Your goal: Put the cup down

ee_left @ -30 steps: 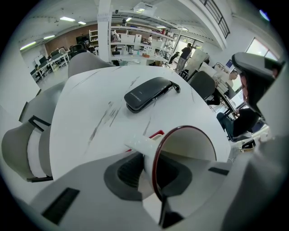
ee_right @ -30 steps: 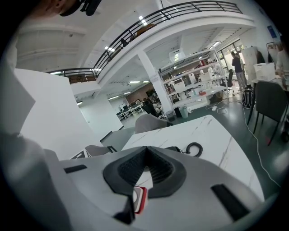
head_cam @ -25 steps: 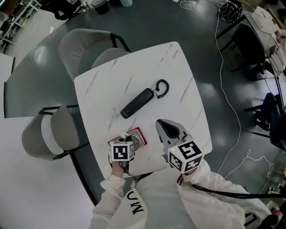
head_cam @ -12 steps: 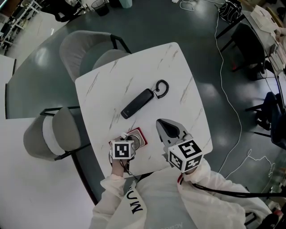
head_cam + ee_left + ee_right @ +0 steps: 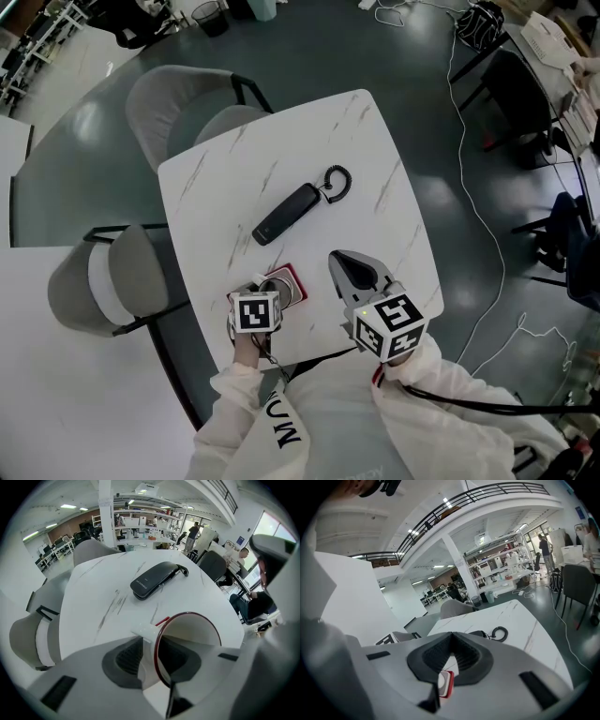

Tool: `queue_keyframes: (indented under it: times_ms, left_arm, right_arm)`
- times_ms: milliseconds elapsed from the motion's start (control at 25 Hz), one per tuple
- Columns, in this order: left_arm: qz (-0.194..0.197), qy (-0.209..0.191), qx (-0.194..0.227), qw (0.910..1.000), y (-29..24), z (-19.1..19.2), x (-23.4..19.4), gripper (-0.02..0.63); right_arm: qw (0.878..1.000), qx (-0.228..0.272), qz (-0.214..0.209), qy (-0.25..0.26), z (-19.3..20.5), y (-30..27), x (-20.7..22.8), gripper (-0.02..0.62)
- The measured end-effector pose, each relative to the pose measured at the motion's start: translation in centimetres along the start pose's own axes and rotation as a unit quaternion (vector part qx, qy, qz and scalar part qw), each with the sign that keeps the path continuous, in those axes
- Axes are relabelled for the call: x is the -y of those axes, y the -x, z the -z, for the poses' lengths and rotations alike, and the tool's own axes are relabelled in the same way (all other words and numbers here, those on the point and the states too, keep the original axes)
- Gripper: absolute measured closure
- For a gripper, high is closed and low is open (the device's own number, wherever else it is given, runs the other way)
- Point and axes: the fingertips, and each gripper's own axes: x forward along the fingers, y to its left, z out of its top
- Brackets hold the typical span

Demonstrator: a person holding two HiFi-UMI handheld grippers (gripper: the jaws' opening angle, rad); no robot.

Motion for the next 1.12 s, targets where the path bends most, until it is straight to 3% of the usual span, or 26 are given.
queue_keyframes:
  times_ms: [360,680,1120]
  left_arm:
    - [-0.003,0.003,0.051,0.9987,1.4,-0.9,0.0,0.454]
    - [-0.001,0.008,0.113,0.9936,4.6,-1.6,0.5,0.454]
    - [-0.004,0.026,0.224,0.9743,13.1,-0.4,0.8,0.454]
  right_arm:
    - [1.000,0.005,0.008,0.002,0.6,2.0,-0.5,0.591]
    - [1.000,0.010,0.006,0.018,1.2,3.6,-2.6,0.591]
    - [0.998,0.033,-0.007,0.055,1.3,6.7,-7.8,0.591]
